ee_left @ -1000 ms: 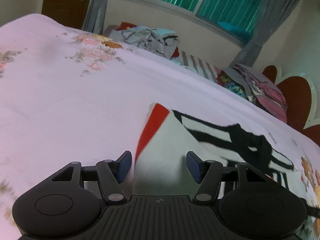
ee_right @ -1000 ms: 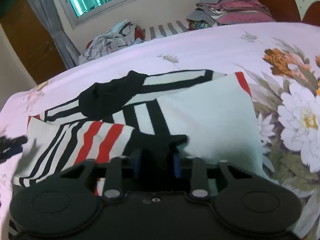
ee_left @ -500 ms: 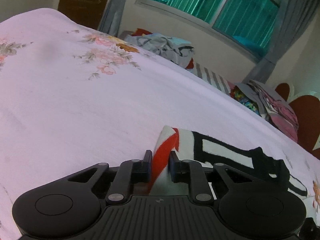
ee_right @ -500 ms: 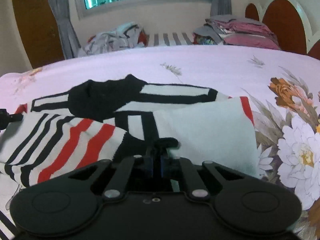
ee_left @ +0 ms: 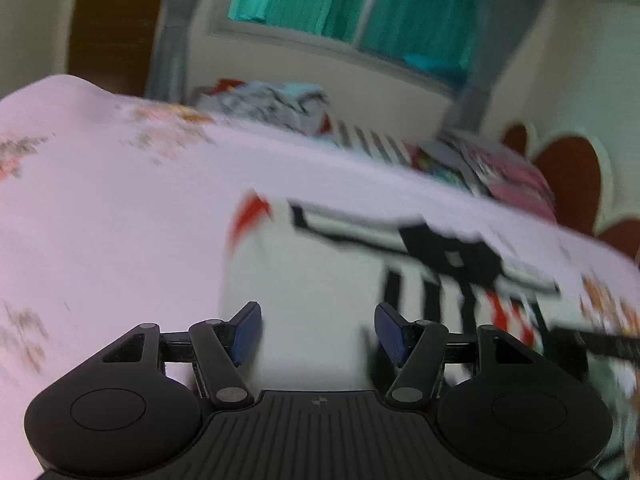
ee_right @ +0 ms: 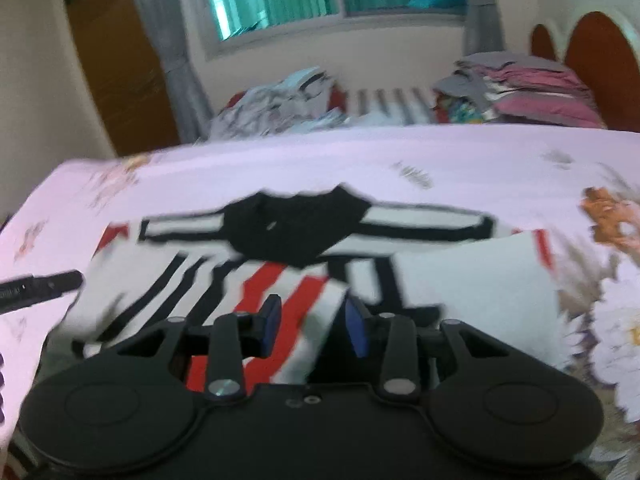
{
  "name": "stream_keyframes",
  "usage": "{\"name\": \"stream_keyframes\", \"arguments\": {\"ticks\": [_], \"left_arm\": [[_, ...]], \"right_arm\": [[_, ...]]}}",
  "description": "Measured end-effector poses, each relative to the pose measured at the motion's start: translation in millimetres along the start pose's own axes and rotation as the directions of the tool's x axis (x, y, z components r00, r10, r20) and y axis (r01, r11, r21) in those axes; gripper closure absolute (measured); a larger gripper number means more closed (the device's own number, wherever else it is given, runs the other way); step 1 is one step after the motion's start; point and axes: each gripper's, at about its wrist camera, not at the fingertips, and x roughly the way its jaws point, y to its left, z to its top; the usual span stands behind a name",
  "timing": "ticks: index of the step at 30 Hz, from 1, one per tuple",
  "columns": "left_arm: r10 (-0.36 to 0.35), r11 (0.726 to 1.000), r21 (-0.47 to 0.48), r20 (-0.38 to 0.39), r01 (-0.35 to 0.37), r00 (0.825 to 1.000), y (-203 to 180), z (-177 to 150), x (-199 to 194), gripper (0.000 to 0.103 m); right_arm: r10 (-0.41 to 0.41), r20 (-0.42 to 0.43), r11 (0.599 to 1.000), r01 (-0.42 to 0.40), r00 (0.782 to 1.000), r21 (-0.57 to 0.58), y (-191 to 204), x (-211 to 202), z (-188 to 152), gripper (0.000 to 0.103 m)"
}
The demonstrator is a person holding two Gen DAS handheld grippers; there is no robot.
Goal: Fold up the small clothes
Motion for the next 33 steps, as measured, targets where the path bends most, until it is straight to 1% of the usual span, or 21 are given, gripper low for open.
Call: {"name": "stream_keyframes", "arguments": {"ticks": [2, 4, 5, 7, 8, 9, 10, 12, 13, 16, 19, 22, 25, 28, 31, 33], "left_arm": [[0.015, 0.999, 0.03, -0.024, -0.014, 1.0, -1.6, -15.6, 4.1, 0.042], [0.017, 0.997, 0.073, -0.005, -0.017, 1.0, 2.4, -23.5, 5.5, 0.042], [0.028, 0.996, 0.084, -0.002, -0.027, 1.0, 3.2, -23.7, 4.0, 0.042], [0.03, 0.997, 0.069, -0.013, -0.029, 0.999, 6.2, -18.7, 1.5, 0.042], [0.037, 0.998, 0.05, -0.019, -0.036, 0.999, 5.7, -14.7, -0.9, 0.042], [0.04, 0.999, 0.033, -0.017, -0.04, 0.999, 4.1, -12.1, -5.4, 0.042], [0.034, 0.999, 0.017, -0.012, -0.034, 0.999, 2.1, -11.5, -10.3, 0.042], [0.002, 1.0, 0.0, -0.009, -0.002, 1.0, -6.3, -12.8, -18.9, 0.042], [-0.013, 1.0, -0.002, -0.011, 0.013, 1.0, -10.8, -19.0, -22.4, 0.042], [-0.061, 0.998, 0.011, -0.02, 0.062, 0.998, -29.0, -25.7, -35.5, 0.042], [-0.117, 0.993, 0.019, -0.053, 0.118, 0.992, -48.9, -35.5, -44.8, 0.042], [-0.144, 0.988, 0.039, -0.086, 0.148, 0.986, -67.2, -50.2, -47.9, 0.042], [-0.136, 0.988, 0.056, -0.116, 0.143, 0.984, -74.5, -67.7, -50.6, 0.042], [-0.095, 0.992, 0.068, -0.16, 0.107, 0.983, -67.5, -84.6, -52.6, 0.042], [-0.06, 0.99, 0.119, -0.143, 0.077, 0.988, -55.3, -96.9, -69.0, 0.042], [-0.037, 0.993, 0.108, -0.142, 0.053, 0.989, -44.4, -101.9, -82.4, 0.042]], "right_arm": [[-0.008, -0.032, 1.0, 0.008, 0.999, -0.027, 4.1, 4.9, -6.7, 0.069], [-0.057, -0.07, 0.996, 0.052, 0.996, -0.076, 2.5, 8.7, -16.4, 0.07], [-0.071, -0.068, 0.993, 0.064, 0.995, -0.094, -0.8, 8.3, -20.8, 0.07], [-0.112, -0.065, 0.989, 0.105, 0.992, -0.104, -4.8, 3.0, -22.4, 0.07], [-0.118, -0.068, 0.989, 0.111, 0.991, -0.097, -5.2, 0.1, -20.7, 0.07], [-0.109, -0.068, 0.991, 0.103, 0.992, -0.086, -4.2, -2.9, -20.3, 0.069], [-0.08, -0.065, 0.995, 0.076, 0.995, -0.063, -3.3, -8.9, -20.1, 0.067], [-0.036, -0.063, 0.998, 0.033, 0.997, -0.046, 0.5, -17.9, -21.9, 0.068], [-0.018, -0.06, 0.999, 0.015, 0.998, -0.048, 4.9, -23.9, -24.7, 0.068], [0.018, -0.064, 0.998, -0.022, 0.998, -0.056, 14.0, -36.6, -33.0, 0.068], [0.043, -0.078, 0.997, -0.047, 0.996, -0.054, 18.9, -44.1, -42.1, 0.068], [0.06, -0.095, 0.996, -0.065, 0.994, -0.06, 23.6, -48.2, -53.3, 0.068], [0.074, -0.112, 0.994, -0.082, 0.991, -0.077, 28.1, -52.8, -65.1, 0.069], [0.072, -0.141, 0.992, -0.086, 0.987, -0.094, 28.6, -56.0, -76.8, 0.072], [0.033, -0.164, 0.988, -0.057, 0.986, -0.141, 23.2, -61.3, -91.4, 0.075], [0.014, -0.162, 0.988, -0.039, 0.987, -0.151, 14.6, -68.4, -98.7, 0.075]]}}
